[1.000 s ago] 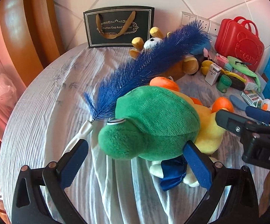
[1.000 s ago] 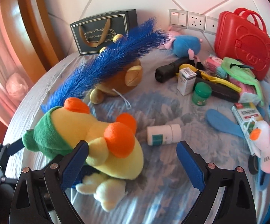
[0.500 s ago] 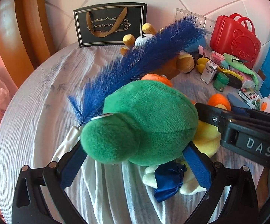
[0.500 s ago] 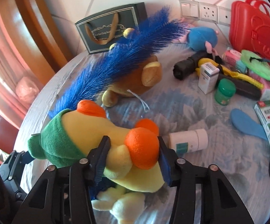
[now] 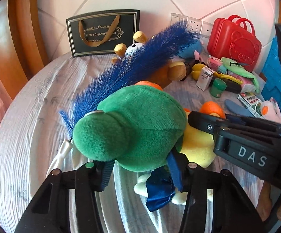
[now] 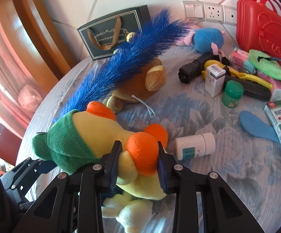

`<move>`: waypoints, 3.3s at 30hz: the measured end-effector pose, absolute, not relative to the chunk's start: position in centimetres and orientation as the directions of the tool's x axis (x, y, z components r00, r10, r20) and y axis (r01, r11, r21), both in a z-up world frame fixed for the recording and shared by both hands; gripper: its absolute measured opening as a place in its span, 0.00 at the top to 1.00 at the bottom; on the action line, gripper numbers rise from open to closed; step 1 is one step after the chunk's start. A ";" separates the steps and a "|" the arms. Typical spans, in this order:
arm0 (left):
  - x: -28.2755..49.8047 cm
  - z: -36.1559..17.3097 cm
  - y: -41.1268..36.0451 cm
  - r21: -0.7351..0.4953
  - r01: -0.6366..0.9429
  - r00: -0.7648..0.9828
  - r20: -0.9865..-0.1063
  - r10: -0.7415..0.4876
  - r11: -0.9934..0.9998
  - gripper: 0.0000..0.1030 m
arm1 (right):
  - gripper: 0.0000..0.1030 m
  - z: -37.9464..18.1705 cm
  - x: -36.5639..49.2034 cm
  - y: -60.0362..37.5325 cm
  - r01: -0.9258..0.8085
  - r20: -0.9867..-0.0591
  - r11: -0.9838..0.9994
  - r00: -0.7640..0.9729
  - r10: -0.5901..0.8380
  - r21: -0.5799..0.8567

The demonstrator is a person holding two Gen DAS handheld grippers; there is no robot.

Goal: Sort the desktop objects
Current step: 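Lift the plush duck with both tools and carry it over the blue crate, then open both tools to drop the plush duck into the crate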

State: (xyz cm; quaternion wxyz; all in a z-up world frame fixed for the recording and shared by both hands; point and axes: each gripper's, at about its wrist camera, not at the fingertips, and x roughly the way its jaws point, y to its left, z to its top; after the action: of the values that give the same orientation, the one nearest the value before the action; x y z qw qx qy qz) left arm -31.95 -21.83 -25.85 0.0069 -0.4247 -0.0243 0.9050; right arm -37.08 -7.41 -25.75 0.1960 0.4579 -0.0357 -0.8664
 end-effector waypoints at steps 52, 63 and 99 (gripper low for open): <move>-31.9 -2.7 -2.9 -0.114 -0.345 -0.760 -0.549 0.348 -0.932 0.52 | 0.69 -1.0 -30.8 11.7 -0.075 -0.561 -0.991 -0.828 0.000 0.111; -29.9 2.6 5.5 -0.104 -0.482 -0.720 -0.518 0.461 -0.870 0.52 | 0.68 4.3 -26.9 19.3 -0.247 -0.525 -0.964 -0.835 0.162 0.095; -19.8 6.3 28.7 -0.067 -0.726 -0.527 -0.585 0.617 -0.684 0.40 | 0.49 7.8 -13.1 38.8 -0.600 -0.539 -0.794 -0.702 0.465 0.096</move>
State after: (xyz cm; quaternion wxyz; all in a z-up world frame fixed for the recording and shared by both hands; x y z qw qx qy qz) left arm -19.79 28.70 6.31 0.3865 -0.2952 0.0930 0.8688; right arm -13.09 38.76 7.84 -0.2916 0.2525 -0.1332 -0.9129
